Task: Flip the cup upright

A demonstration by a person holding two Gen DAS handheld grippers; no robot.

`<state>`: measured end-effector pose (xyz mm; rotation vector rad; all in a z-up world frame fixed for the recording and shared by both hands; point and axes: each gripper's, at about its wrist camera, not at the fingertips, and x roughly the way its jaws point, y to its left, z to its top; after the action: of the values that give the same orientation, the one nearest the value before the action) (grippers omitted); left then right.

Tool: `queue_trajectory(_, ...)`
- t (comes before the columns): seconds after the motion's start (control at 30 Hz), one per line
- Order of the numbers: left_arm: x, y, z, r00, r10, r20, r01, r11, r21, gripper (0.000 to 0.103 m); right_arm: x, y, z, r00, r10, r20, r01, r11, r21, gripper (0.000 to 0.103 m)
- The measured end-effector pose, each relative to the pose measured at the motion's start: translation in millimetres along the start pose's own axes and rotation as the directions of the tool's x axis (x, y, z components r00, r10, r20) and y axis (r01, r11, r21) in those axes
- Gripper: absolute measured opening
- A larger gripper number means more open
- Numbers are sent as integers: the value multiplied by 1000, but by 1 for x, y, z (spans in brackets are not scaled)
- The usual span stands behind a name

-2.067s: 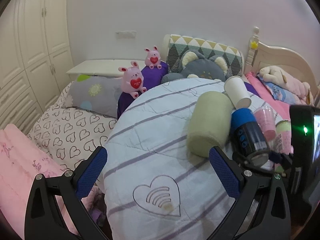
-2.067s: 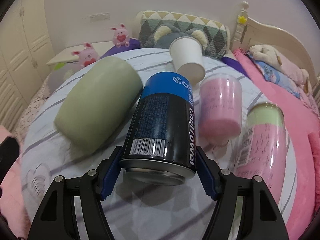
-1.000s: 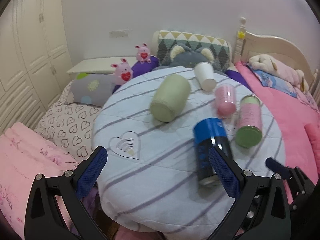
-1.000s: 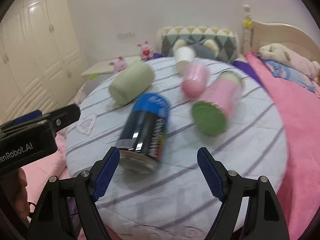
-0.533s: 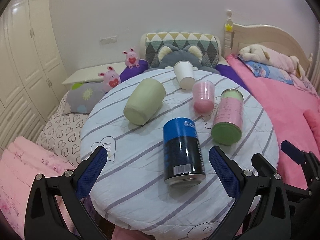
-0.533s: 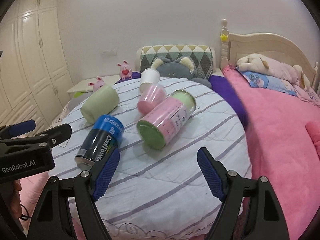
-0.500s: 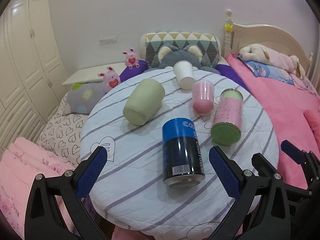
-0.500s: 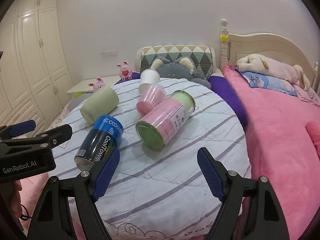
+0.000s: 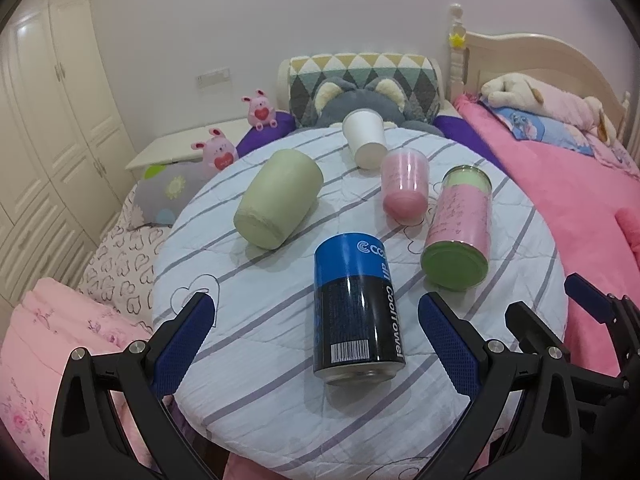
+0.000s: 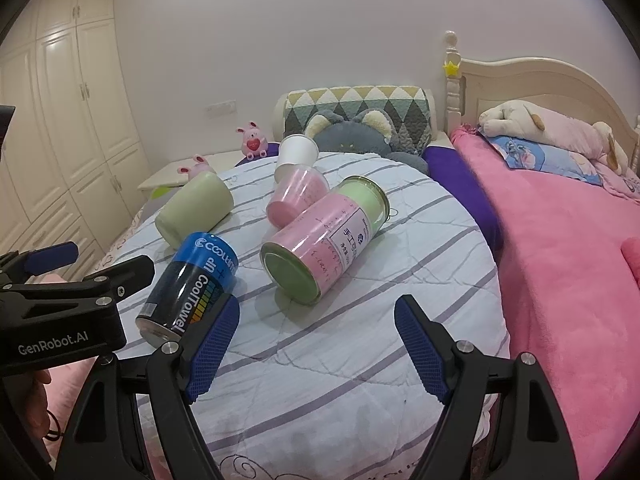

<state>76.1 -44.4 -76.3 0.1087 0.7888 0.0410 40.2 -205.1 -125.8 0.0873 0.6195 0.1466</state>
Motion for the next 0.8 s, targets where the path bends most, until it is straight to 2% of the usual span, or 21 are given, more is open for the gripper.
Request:
queue_trajectory(0.37, 51, -2, 11, 989, -26, -148, 22, 999, -33, 103, 25, -6, 4, 999, 7, -33, -7, 1000, -7, 81)
queue_trajectory(0.67, 98, -15, 17, 960, -36, -276, 33, 999, -14, 103, 54, -14, 7, 997, 21, -80, -22, 1000, -7, 81)
queue_trajectory(0.8, 110, -14, 19, 954, -28, -299, 23, 1000, -20, 103, 62, -17, 9, 995, 41, -95, -41, 999, -1, 81)
